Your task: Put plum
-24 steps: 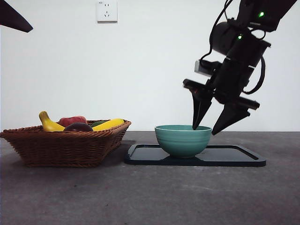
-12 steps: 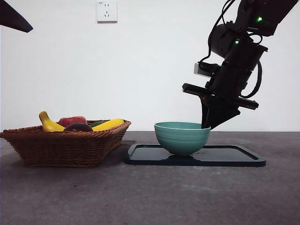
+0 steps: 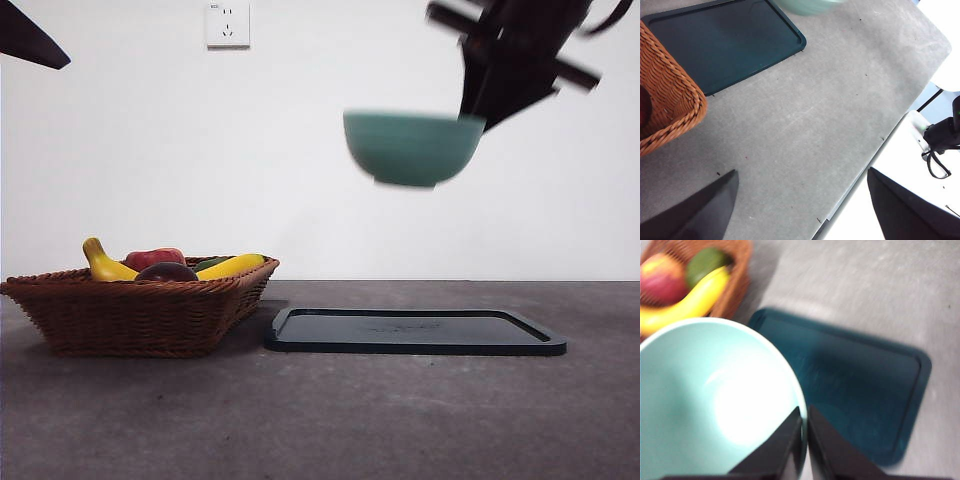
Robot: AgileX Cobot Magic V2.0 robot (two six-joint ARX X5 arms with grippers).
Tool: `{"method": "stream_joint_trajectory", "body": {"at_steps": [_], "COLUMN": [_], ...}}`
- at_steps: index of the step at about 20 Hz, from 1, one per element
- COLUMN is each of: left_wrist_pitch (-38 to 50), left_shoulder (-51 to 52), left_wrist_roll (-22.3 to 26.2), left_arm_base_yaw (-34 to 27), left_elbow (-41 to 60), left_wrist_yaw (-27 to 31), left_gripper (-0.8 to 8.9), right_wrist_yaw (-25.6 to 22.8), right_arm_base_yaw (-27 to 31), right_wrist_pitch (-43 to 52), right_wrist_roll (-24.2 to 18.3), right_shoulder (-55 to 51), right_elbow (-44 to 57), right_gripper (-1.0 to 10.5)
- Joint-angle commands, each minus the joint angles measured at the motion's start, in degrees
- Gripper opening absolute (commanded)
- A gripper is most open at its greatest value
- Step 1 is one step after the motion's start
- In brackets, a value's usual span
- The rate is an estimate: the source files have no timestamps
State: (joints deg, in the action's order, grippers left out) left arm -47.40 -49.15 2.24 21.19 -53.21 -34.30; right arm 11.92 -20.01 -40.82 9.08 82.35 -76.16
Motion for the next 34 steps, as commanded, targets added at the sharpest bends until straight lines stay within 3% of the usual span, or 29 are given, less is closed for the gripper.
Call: {"method": "stream_joint_trajectory", "body": {"at_steps": [1,8,17,31,34], "left_wrist_pitch": [0.6,0.6,0.6,0.5,0.5], "left_shoulder": [-0.3,-0.3,-0.3,-0.3,-0.3], "left_wrist_roll": [0.7,0.7,0.7,0.7,0.7], "left_arm_base_yaw": [0.3,0.3,0.3,0.3,0.3], "left_elbow": [-1.0,-1.0,-1.0,-1.0,-1.0], "left_wrist_yaw": [-0.2,-0.2,-0.2,-0.2,-0.2], "left_gripper": [4.05,4.05,4.05,4.05,4.05], "right_wrist_yaw": [0.0,-0.3,-1.5,-4.5,-4.5], "right_arm_base_yaw": [-1.7,-8.0,-13.3,-14.8,-14.8], "right_wrist_pitch": [-4.1,-2.9,11.8,17.4,17.2], "right_wrist_roll": [-2.3,-1.5,3.0,3.0,3.5], "right_shoulder": [-3.6,-14.5,-12.9,-3.0,-3.1], "right_elbow": [-0.8,11.6,30.4,32.7,32.7], "right_gripper": [0.1,0.1,0.1,0.2,1.6]}}
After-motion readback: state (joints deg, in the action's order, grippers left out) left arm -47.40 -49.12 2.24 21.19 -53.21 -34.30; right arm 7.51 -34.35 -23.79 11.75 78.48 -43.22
